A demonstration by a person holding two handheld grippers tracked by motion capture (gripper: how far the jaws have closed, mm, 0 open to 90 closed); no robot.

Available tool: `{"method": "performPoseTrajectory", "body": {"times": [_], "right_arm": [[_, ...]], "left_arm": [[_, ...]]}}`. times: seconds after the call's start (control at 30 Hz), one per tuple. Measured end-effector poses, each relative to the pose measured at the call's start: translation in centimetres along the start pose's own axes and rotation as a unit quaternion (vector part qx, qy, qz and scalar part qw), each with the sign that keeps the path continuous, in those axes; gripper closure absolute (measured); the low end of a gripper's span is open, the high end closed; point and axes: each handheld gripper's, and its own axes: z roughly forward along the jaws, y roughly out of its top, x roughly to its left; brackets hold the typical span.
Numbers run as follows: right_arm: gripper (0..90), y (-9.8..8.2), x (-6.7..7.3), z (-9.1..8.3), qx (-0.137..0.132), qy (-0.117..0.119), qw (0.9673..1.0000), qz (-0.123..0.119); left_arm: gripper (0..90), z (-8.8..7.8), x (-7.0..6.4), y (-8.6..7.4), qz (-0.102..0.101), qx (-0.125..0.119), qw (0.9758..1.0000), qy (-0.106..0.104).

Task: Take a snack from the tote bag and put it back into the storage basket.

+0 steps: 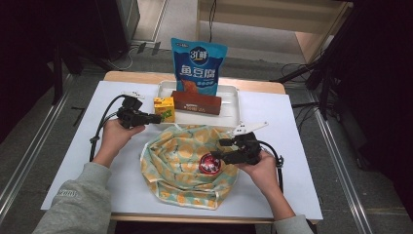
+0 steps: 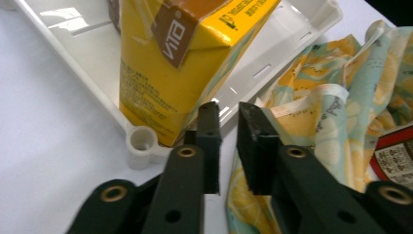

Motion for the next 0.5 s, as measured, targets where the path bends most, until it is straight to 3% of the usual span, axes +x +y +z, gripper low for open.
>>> {"method": "performPoseTrajectory", "body": {"times": [0.1, 0.5], "right_arm": [[40.0, 0.02, -0.02, -0.02, 0.0, 0.0, 1.0, 0.0], [39.9, 0.19, -0.08, 0.09, 0.002, 0.001, 1.0, -0.001]], "left_arm": [[67.1, -0.17, 0.02, 0.04, -0.014, 0.001, 0.9998, -0.015], [42.4, -0.98, -0.88, -0.08, -0.004, 0.018, 0.9997, -0.018]]}}
